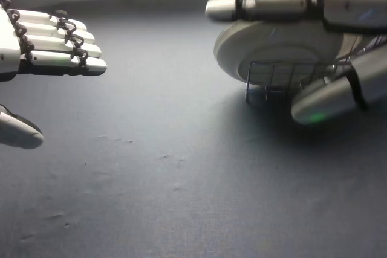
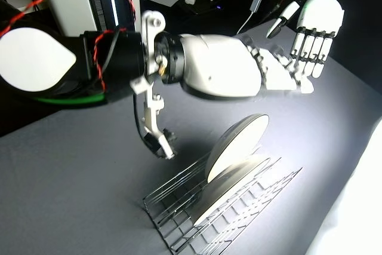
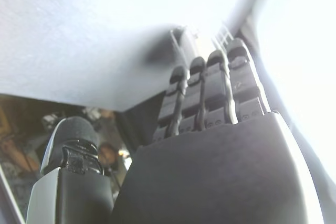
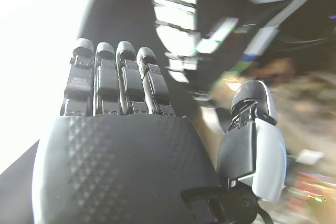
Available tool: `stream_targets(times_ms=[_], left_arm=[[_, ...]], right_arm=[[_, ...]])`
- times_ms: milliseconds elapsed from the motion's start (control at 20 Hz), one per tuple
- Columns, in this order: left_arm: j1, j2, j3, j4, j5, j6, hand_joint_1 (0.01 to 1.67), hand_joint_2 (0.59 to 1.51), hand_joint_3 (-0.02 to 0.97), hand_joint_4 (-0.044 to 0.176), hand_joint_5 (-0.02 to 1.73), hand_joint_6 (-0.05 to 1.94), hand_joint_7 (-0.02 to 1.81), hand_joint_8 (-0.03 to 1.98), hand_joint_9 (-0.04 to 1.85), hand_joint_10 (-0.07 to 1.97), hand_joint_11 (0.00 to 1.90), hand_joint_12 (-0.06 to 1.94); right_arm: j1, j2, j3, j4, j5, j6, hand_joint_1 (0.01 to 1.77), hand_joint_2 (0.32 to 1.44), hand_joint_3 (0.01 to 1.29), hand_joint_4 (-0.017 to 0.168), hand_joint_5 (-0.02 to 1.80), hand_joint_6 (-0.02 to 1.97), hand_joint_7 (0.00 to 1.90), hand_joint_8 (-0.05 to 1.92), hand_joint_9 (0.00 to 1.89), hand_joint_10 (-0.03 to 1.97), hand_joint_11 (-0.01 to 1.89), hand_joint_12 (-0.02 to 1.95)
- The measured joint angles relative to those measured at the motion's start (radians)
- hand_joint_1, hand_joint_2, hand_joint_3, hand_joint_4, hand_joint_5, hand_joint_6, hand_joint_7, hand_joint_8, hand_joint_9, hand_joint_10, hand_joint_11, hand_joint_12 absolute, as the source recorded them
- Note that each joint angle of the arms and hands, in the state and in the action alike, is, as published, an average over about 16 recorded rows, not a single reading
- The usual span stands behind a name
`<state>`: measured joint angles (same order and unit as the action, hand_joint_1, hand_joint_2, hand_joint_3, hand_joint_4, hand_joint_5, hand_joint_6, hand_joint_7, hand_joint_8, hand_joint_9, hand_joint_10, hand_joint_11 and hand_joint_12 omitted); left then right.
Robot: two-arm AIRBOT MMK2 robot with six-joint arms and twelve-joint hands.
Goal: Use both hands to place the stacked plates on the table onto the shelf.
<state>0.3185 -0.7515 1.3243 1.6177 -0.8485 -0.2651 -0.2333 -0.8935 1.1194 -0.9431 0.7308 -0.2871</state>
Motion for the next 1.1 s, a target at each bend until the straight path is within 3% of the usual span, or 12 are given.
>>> stream_targets(times_ms=[250, 450, 800, 1100], left_arm=[[0.018, -0.002, -0.041, 0.017, -0.023, -0.016, 0.01, 1.169, 0.015, -0.001, 0.03, 0.01, 0.02, 0.01, 0.02, -0.06, 0.01, 0.01], [0.032, -0.003, -0.077, 0.03, -0.037, -0.021, 0.01, 1.171, 0.015, -0.002, 0.02, 0.01, 0.02, 0.01, 0.02, -0.06, 0.01, 0.01], [0.04, -0.001, -0.123, 0.041, -0.046, -0.01, 0.01, 1.173, 0.015, -0.001, 0.02, 0.01, 0.02, 0.01, 0.02, -0.06, 0.01, 0.01], [0.041, 0.001, -0.129, 0.042, -0.044, 0.002, 0.01, 1.173, 0.015, -0.001, 0.02, 0.01, 0.02, 0.01, 0.02, -0.06, 0.01, 0.01]], right_arm=[[-0.011, 0.02, -0.021, -0.155, 0.149, -0.027, 0.04, 1.01, 0.01, 0.003, 0.1, 0.01, 0.07, 0.0, 0.02, 0.01, 0.02, 0.01], [-0.018, 0.041, -0.045, -0.218, 0.231, -0.052, 0.03, 1.01, 0.01, 0.004, 0.09, 0.01, 0.07, 0.0, 0.02, 0.01, 0.02, 0.01], [-0.01, 0.071, -0.08, -0.209, 0.296, -0.088, 0.04, 1.01, 0.01, 0.004, 0.07, 0.01, 0.04, 0.0, 0.02, 0.01, 0.02, 0.01], [-0.002, 0.08, -0.091, -0.189, 0.314, -0.101, 0.04, 1.01, 0.01, 0.004, 0.06, 0.01, 0.04, 0.0, 0.02, 0.01, 0.02, 0.01]])
